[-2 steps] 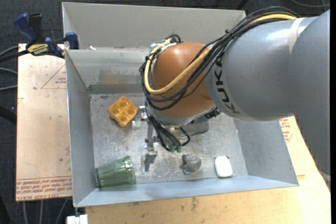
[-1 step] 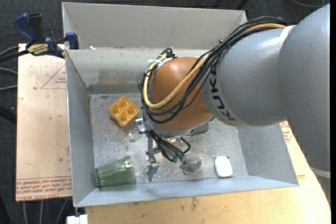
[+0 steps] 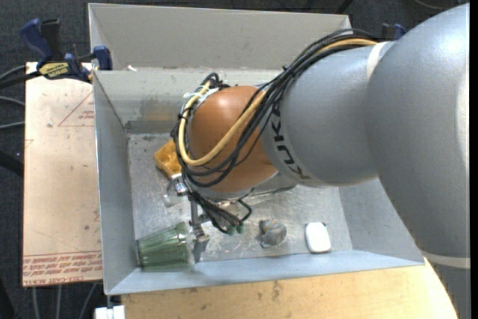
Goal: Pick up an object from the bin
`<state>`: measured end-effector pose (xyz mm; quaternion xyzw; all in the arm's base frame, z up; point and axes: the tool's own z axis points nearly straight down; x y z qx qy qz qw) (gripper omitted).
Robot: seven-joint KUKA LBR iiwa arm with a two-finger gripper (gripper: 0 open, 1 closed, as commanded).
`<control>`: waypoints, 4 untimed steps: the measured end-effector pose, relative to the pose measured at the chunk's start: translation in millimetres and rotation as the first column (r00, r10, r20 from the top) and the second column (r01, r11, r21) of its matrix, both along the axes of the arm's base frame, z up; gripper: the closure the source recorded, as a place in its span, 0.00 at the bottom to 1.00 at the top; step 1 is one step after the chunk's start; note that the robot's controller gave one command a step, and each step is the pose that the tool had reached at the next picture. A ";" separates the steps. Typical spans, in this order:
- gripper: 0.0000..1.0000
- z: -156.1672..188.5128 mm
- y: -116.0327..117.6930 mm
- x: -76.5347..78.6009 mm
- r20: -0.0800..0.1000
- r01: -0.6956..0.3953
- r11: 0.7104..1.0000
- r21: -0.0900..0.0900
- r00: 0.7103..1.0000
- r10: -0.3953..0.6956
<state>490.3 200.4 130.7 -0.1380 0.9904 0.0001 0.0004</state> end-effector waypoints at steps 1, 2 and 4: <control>1.00 -46.6 10.8 -0.2 0.007 0.111 0.994 0.006 0.994 -0.111; 1.00 -46.8 10.8 -0.1 0.008 0.112 0.994 0.006 0.994 -0.112; 1.00 94.5 28.2 8.8 0.001 0.064 0.998 0.001 0.998 -0.064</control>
Offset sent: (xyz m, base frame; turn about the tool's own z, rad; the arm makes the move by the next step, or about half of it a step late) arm 0.0000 0.0000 0.0000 0.0000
